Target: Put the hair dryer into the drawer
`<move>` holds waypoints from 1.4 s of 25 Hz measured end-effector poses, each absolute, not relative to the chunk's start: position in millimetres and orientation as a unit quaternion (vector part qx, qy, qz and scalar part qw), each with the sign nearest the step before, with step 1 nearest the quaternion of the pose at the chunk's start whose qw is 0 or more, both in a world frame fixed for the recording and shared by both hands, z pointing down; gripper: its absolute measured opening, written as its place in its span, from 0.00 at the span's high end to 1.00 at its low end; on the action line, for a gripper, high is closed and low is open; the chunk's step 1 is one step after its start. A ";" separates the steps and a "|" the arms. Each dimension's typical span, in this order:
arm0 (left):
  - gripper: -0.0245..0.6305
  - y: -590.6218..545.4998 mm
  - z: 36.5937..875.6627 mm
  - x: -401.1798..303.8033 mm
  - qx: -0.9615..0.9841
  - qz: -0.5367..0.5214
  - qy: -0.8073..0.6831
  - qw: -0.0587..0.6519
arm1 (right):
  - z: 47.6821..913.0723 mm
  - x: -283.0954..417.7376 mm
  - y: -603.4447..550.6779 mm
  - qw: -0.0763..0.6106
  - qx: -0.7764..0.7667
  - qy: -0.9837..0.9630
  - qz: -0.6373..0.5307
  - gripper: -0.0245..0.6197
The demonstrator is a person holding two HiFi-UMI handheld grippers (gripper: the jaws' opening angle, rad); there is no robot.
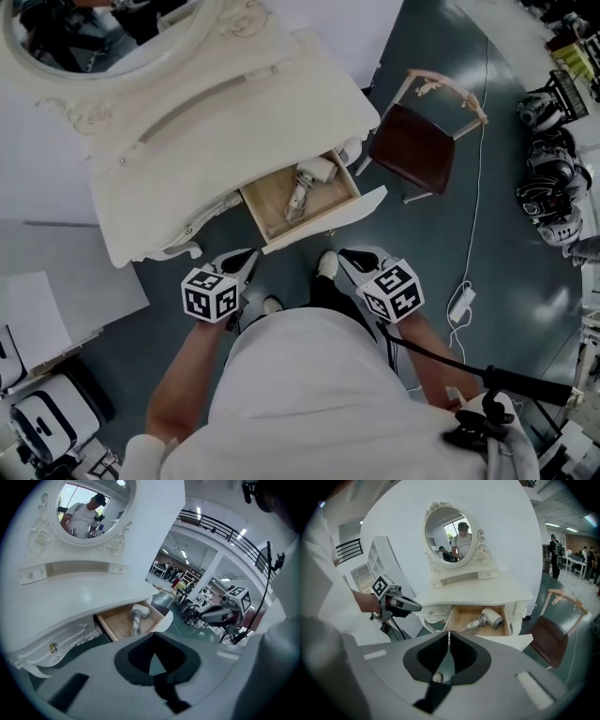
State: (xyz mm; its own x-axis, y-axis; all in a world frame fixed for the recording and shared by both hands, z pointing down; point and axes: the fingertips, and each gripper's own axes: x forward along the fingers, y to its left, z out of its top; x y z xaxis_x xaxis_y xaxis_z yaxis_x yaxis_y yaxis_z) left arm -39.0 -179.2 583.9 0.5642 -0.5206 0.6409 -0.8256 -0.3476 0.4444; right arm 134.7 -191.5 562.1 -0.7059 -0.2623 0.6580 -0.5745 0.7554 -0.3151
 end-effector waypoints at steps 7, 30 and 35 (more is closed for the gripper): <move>0.96 -123.0 559.4 -57.2 0.823 0.190 -0.389 0.367 | 549.7 92.3 -149.3 0.309 0.237 -0.890 0.237 0.96; 0.96 46.3 531.4 -121.5 0.863 0.197 -0.348 0.307 | 544.2 -15.7 17.7 0.322 0.216 -0.898 0.208 0.96; 0.96 69.8 523.5 -131.0 0.862 0.183 -0.360 0.308 | 541.9 -29.5 39.1 0.332 0.202 -0.901 0.191 0.96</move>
State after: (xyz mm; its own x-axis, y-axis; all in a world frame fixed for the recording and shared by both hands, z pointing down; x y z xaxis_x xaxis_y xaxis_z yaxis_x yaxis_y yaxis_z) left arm -131.0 69.8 523.5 0.6743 -0.5070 0.5368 -0.7324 -0.5517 0.3989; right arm -29.5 39.1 541.9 -0.6979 -0.2377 0.6756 -0.4912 0.8453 -0.2101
